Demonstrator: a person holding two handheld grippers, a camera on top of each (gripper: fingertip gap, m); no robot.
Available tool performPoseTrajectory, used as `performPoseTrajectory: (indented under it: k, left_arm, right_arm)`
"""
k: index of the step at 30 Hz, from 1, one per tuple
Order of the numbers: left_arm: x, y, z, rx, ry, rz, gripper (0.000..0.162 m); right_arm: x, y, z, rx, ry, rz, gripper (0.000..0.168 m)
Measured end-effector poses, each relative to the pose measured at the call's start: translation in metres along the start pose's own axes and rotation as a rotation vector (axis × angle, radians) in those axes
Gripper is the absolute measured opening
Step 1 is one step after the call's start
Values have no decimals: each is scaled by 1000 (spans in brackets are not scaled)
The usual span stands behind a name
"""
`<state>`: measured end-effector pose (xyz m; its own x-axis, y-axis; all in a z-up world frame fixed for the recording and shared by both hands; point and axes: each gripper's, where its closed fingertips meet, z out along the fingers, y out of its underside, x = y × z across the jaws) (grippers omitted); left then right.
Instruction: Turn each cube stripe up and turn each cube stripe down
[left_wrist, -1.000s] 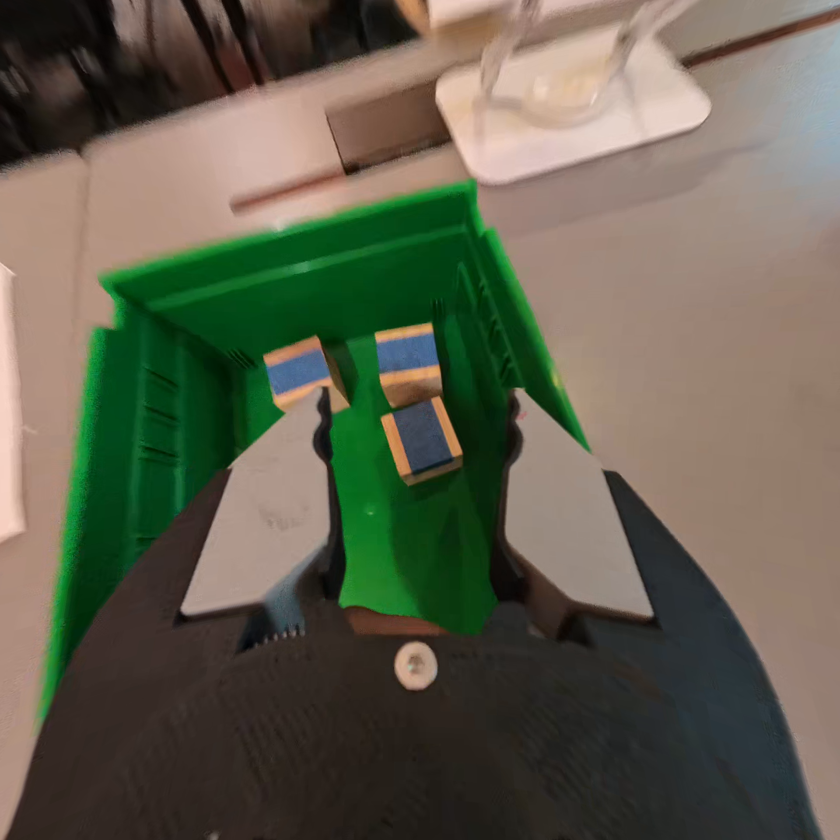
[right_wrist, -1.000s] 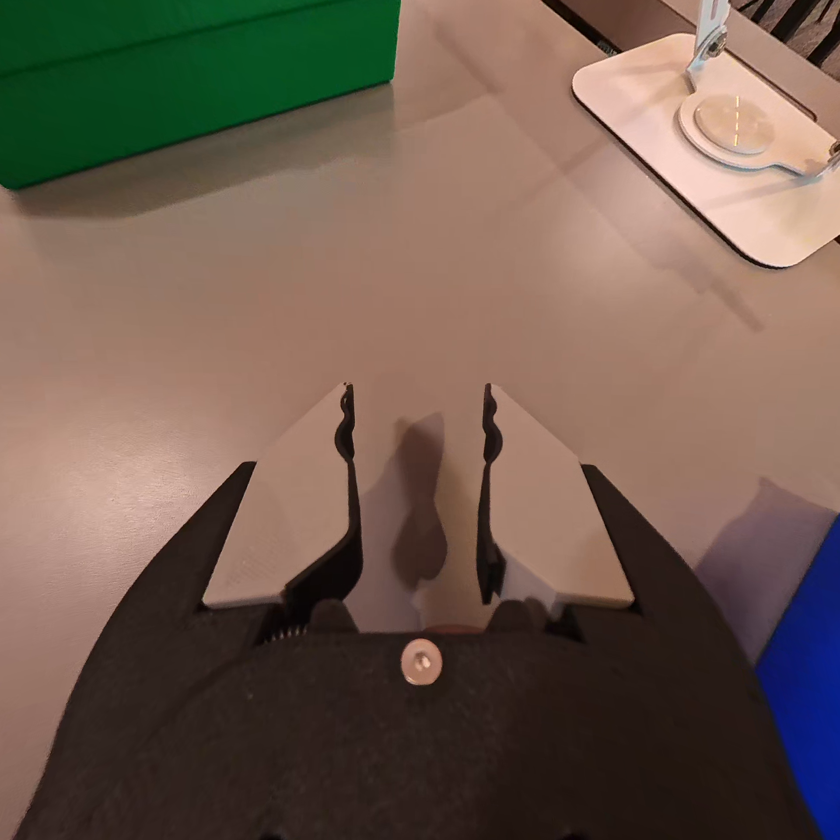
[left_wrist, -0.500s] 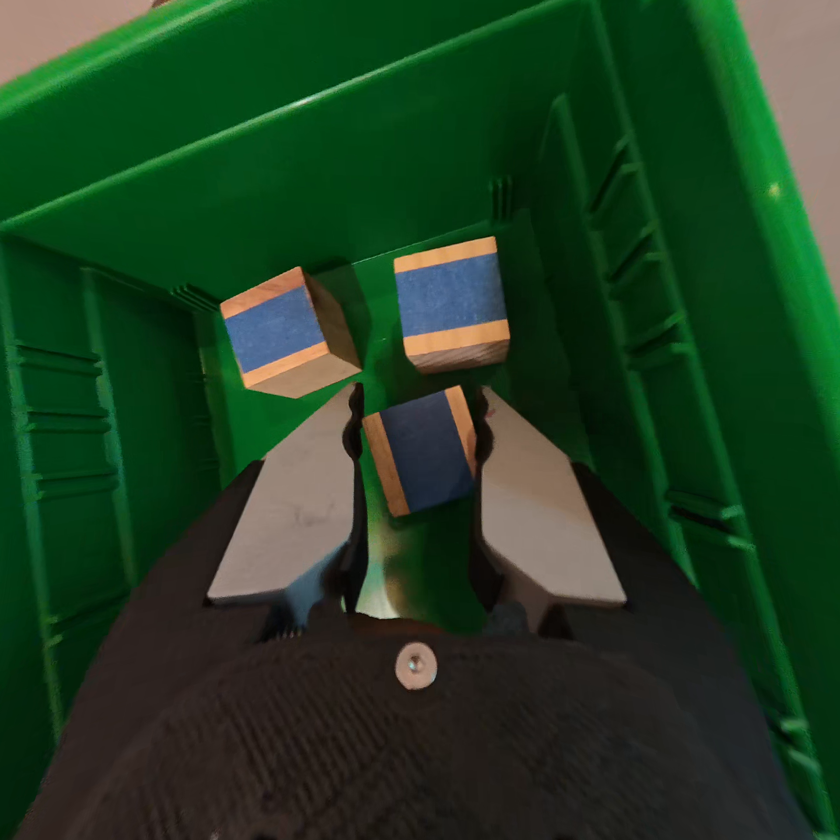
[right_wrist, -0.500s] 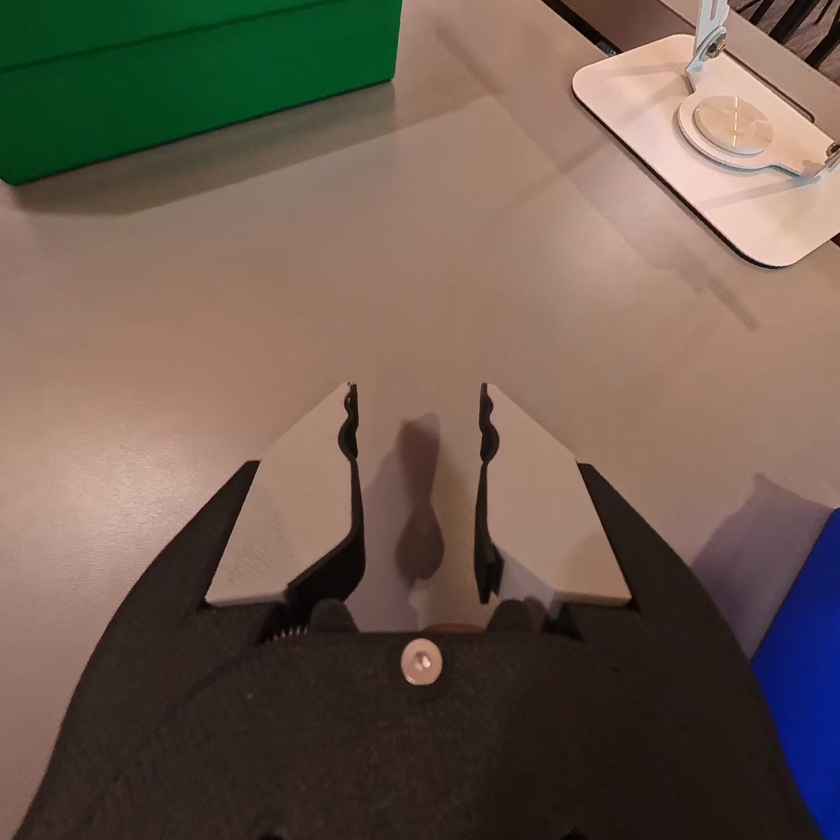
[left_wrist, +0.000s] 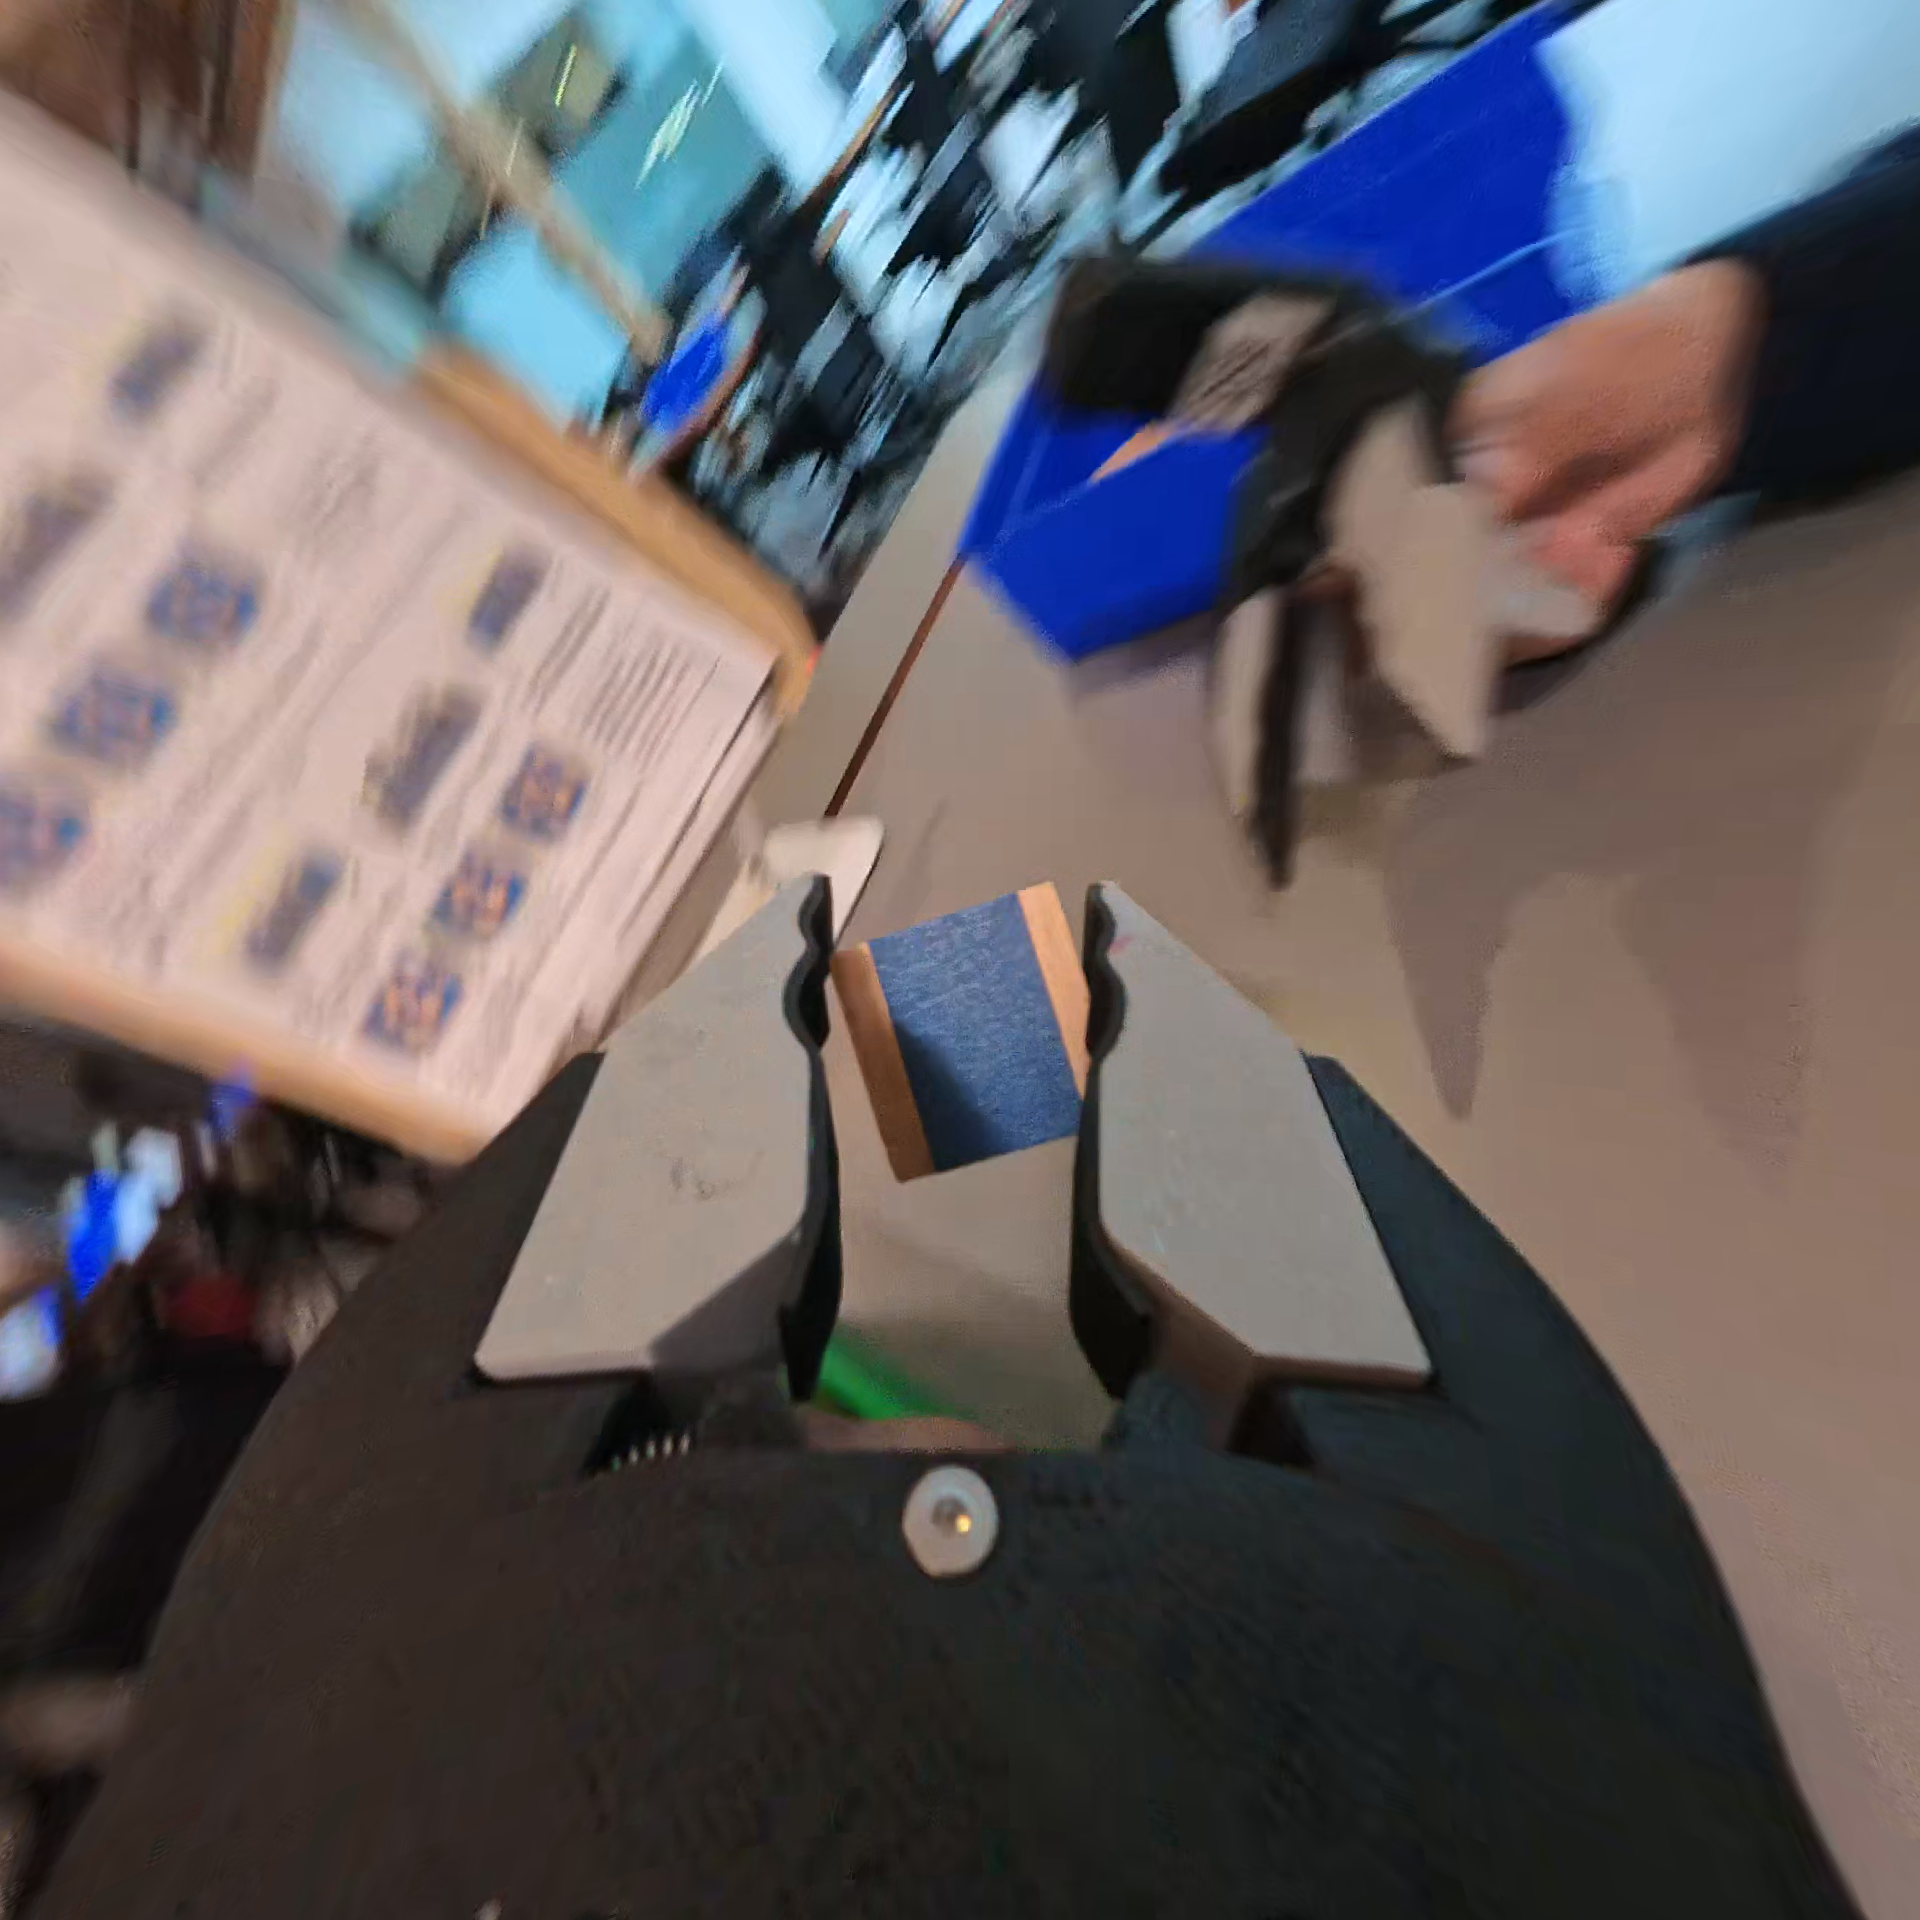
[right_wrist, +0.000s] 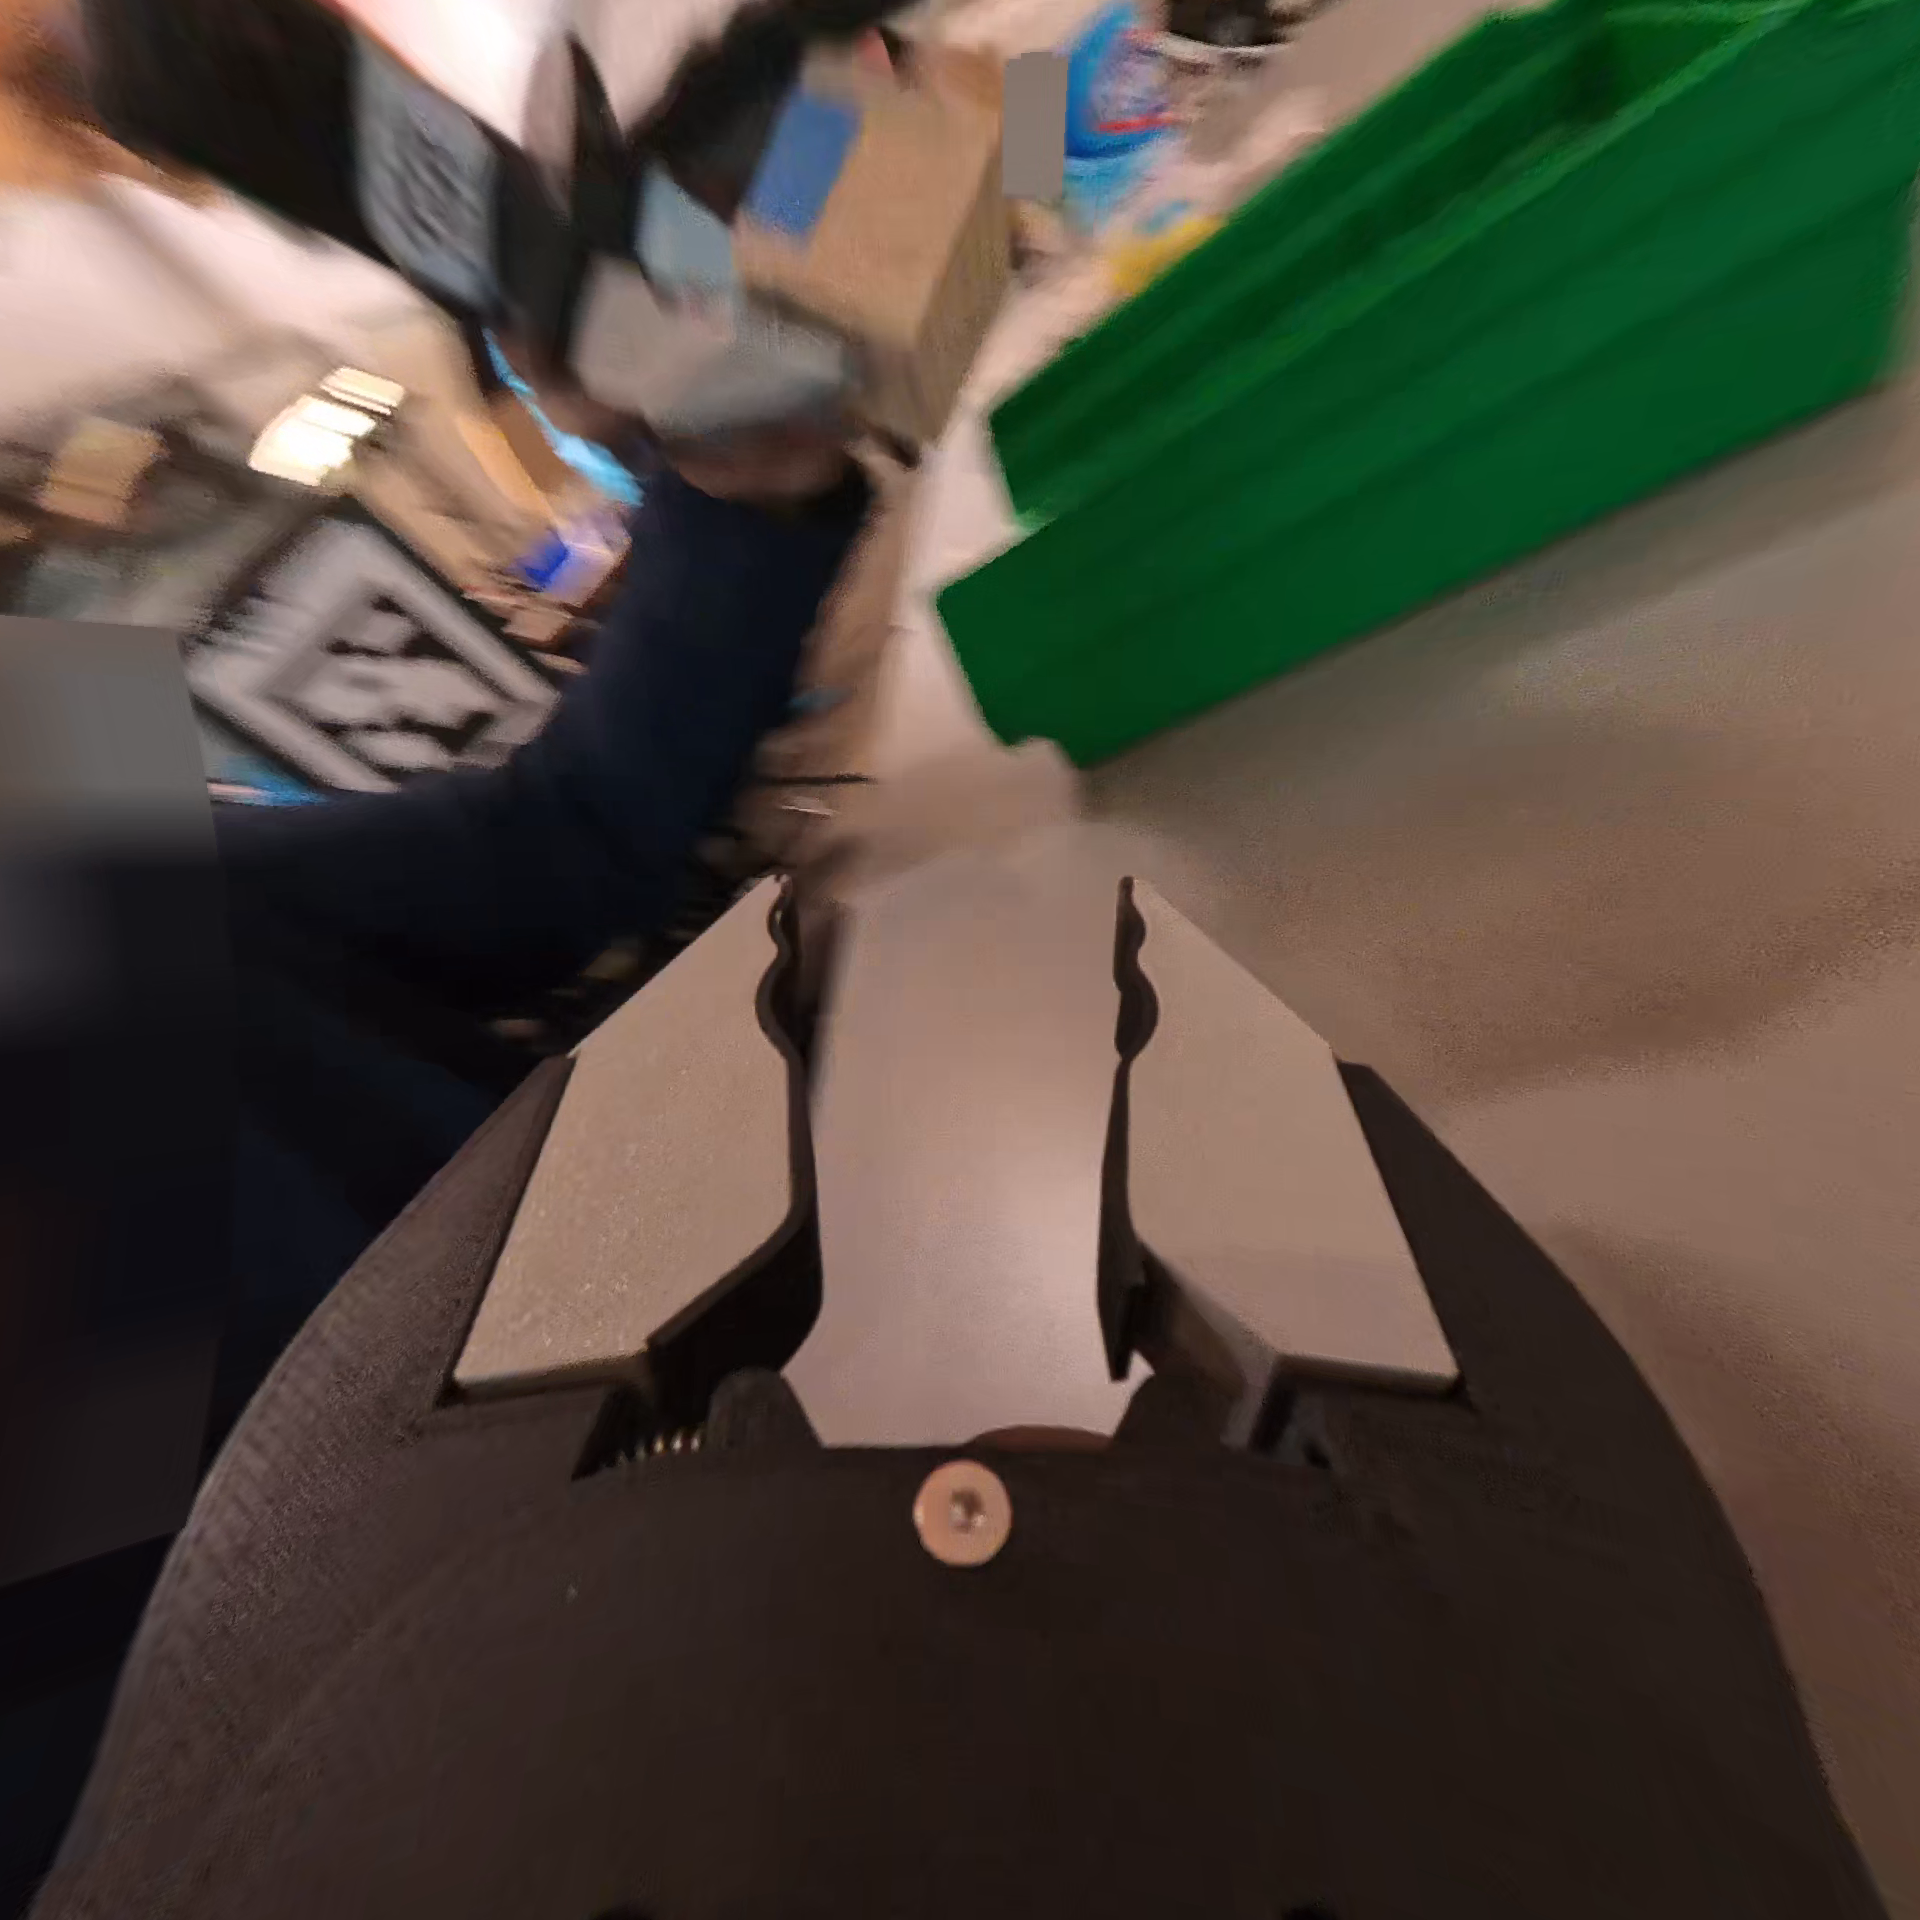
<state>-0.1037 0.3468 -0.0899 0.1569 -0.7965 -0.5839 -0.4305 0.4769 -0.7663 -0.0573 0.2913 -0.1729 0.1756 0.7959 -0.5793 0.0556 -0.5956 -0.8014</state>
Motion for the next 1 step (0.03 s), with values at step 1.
performPoseTrajectory:
  k: [1]
  left_arm:
    - [24,-22,1,82,47,104,46]
  right_arm:
    - [-16,-4,0,28,-122,52,60]
